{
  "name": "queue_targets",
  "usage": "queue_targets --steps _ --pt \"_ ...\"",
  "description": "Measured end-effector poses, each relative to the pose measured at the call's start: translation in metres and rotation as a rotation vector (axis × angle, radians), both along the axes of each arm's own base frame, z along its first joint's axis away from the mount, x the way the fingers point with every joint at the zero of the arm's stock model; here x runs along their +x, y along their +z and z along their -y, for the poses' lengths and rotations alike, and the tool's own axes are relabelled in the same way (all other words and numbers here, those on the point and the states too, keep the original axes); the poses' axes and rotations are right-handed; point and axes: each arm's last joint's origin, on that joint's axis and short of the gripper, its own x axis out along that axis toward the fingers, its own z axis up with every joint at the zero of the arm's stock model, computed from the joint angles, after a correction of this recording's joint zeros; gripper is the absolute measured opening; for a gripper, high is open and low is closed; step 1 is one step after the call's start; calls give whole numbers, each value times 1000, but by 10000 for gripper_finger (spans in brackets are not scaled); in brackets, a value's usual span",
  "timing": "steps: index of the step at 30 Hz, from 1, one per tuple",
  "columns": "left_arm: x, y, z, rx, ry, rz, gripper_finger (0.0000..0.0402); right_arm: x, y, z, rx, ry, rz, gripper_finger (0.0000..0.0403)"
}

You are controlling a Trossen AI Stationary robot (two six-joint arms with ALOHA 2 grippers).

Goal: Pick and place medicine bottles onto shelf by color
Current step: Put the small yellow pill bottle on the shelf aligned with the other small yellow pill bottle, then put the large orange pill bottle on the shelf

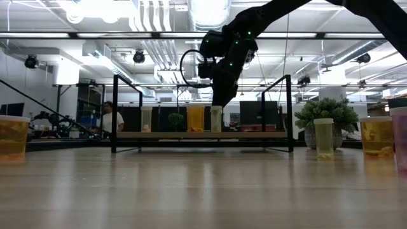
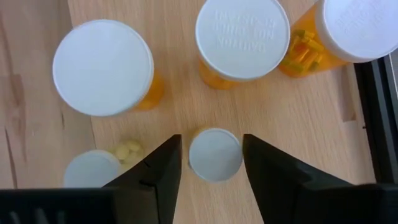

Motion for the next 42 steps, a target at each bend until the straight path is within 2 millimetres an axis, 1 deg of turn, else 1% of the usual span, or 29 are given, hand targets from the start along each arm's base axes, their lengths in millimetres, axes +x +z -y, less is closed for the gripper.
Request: queue_targets --steps 3,5,7,10,13,16,18,21,24,27,29,31,33,35,37,39,42 --pt "0 0 0 0 0 -1 226 -1 2 0 -4 1 2 167" --pt "0 0 0 0 0 -1 226 -2 8 -1 -14 -1 13 166" --pt "0 0 0 0 0 0 226 -6 18 -2 -26 -1 36 165" --pt "0 0 0 0 0 -1 226 -12 39 -7 -32 -34 88 164" --pt "0 0 0 -1 -1 -1 226 -19 61 -21 -35 -48 146 164" --pt "0 0 0 -24 -4 9 226 -22 75 -51 -41 -5 218 161" --pt "0 -1 0 -45 -20 15 226 -23 77 -80 -58 46 259 154" --pt "0 -1 4 -124 -97 41 226 -31 73 -130 -139 119 298 142" --pt "0 -2 10 -244 -215 56 226 -47 69 -174 -194 195 343 128" --pt "-1 -5 17 -394 -316 43 226 -67 61 -206 -187 276 378 116" --pt "-2 -12 20 -529 -325 -17 226 -80 55 -220 -170 309 400 109" --pt "-6 -20 20 -702 -283 -134 226 -92 51 -230 -154 333 444 102" --pt "-13 -28 18 -923 -204 -298 226 -102 48 -236 -150 354 506 96" --pt "-22 -39 15 -1128 -51 -470 226 -110 45 -240 -155 375 566 91" --pt "-33 -54 13 -1280 174 -617 226 -115 41 -241 -163 391 616 86" --pt "-47 -66 10 -1370 416 -742 226 -119 39 -241 -167 395 659 81" --pt "-64 -79 5 -1366 724 -879 226 -123 35 -240 -167 389 702 74"
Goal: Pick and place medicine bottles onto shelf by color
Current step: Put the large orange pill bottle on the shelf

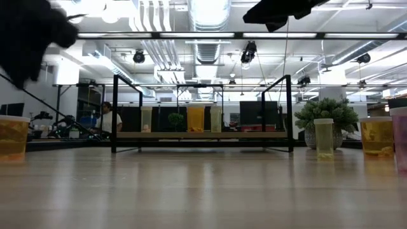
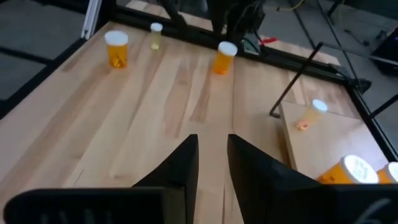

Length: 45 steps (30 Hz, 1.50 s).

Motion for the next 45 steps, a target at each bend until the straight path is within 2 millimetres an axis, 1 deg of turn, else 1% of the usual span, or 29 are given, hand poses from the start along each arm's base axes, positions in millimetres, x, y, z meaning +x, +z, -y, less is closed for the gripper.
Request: queue_targets --steps 1,4,5,8,10,11,17,19,24,29,36,45 --pt "-3 -3 -1 16 17 -54 226 0 -2 0 2 -1 8 73" --pt "2 -2 0 30 10 -60 226 -2 -9 -1 7 3 14 69" --pt "1 -3 0 43 -7 -89 225 -2 -11 -1 10 2 15 68" --pt "-8 -7 -3 106 -34 -261 208 -1 -16 -1 33 -7 5 68" --pt "-13 -12 -5 135 -51 -364 179 2 -19 -2 45 -14 -7 68" --pt "-12 -15 -5 148 -61 -381 160 2 -21 -2 45 -16 -17 68" --pt "1 -25 -1 178 -135 -356 30 8 -28 -3 43 -16 -26 68" --pt "2 -27 -1 187 -142 -377 8 9 -29 -4 42 -16 -29 68" --pt "3 -32 -1 201 -179 -374 10 12 -30 -4 46 -15 -12 68" --pt "7 -42 1 162 -185 -304 10 12 -31 -4 46 -16 -13 68" --pt "8 -45 2 162 -186 -319 10 13 -31 -4 45 -16 -15 68" --pt "12 -55 4 164 -212 -338 11 13 -32 -4 45 -17 -15 68"
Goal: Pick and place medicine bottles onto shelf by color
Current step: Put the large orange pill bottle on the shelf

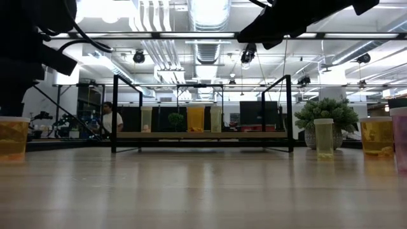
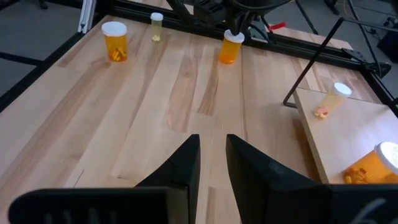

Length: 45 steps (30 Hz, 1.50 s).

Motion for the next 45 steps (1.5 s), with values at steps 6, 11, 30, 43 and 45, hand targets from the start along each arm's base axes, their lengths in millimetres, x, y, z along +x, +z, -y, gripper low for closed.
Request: queue_targets --steps 6,11,30,43,45 --pt "0 0 0 1 0 -2 11 0 0 0 0 0 -1 68" --pt "4 8 1 -5 0 31 11 0 0 0 0 -1 -1 68" --pt "-2 31 0 -72 60 139 158 1 1 0 16 -6 11 68" --pt "-4 5 -2 -40 130 168 319 1 1 0 19 -8 10 68" --pt "-3 5 -2 -46 129 179 319 1 1 0 19 -8 10 68"
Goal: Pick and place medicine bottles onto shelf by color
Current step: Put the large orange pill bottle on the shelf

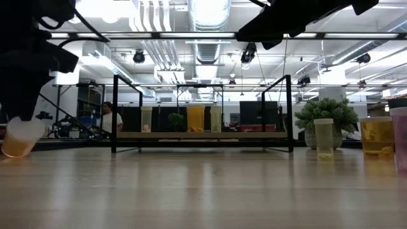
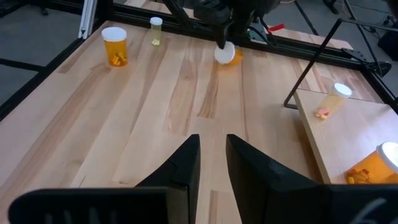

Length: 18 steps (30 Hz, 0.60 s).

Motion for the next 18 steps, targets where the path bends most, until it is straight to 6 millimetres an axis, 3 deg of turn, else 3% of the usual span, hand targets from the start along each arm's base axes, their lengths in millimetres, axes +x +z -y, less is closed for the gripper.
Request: queue_targets --steps 7,12,18 --pt "0 0 0 5 -65 -2 319 0 0 0 -1 0 0 68" --pt "10 -4 10 25 -583 54 319 0 0 0 3 -1 0 68" --pt "10 -20 12 165 -1015 -120 319 0 0 0 8 -3 0 68"
